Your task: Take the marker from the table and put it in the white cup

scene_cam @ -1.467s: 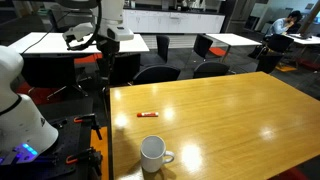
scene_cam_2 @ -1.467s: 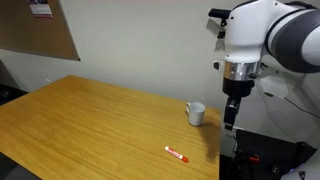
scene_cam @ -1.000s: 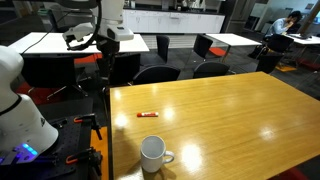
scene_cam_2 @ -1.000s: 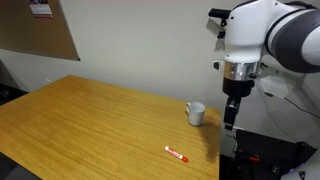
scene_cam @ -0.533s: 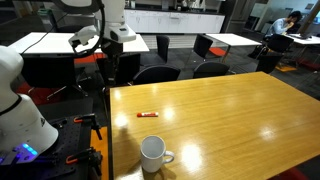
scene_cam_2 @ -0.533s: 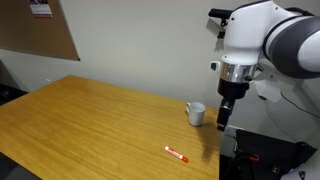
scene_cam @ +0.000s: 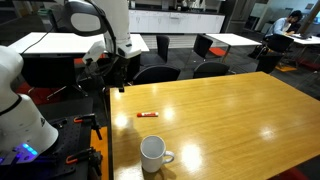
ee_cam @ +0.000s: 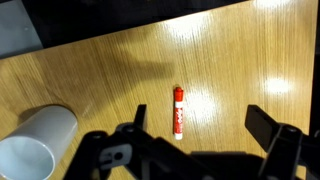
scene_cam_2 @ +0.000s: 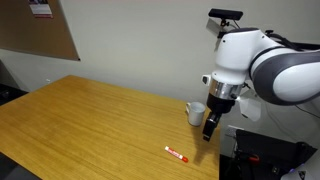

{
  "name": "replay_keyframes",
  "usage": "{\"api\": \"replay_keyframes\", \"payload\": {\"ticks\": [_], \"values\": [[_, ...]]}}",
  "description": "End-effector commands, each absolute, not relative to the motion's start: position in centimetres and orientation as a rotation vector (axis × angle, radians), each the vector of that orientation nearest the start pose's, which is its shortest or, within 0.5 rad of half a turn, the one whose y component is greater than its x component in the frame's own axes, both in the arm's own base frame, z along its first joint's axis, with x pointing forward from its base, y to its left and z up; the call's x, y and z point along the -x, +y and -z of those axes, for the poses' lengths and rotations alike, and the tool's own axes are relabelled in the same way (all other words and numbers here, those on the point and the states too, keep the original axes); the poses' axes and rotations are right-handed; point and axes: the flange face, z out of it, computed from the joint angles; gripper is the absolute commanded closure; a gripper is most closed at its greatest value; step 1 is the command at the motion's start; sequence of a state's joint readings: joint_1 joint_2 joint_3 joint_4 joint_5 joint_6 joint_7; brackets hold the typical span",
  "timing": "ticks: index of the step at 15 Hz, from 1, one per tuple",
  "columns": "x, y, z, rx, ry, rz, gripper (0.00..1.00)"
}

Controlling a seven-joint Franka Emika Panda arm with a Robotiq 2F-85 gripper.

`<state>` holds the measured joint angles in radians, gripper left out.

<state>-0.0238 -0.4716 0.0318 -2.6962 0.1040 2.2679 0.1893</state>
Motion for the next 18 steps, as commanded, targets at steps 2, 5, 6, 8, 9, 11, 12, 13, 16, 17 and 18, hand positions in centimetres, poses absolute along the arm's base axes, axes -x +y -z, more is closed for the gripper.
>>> {"api": "replay_keyframes", "payload": {"ticks": [2, 5, 6, 8, 9, 11, 12, 13, 16, 17, 18], "values": [[-39.0, 1.3, -34.4, 3.050, 0.409, 0.110, 0.00], [-39.7, 1.2, -32.2, 3.050, 0.422, 0.117, 0.00], [-40.0, 1.2, -31.5, 3.055, 0.424, 0.112, 0.00], [-40.4, 1.2, -30.3, 3.061, 0.424, 0.112, 0.00], [-40.6, 1.3, -29.7, 3.064, 0.423, 0.111, 0.00], [-40.9, 1.4, -28.6, 3.074, 0.422, 0.116, 0.00], [-41.1, 1.4, -28.1, 3.075, 0.424, 0.119, 0.00], [-41.4, 1.5, -27.6, 3.079, 0.431, 0.122, 0.00], [-42.1, 1.6, -26.2, 3.085, 0.465, 0.133, 0.00], [-42.4, 1.7, -25.7, 3.092, 0.477, 0.131, 0.00], [-42.6, 1.8, -25.3, 3.095, 0.491, 0.132, 0.00]]}}
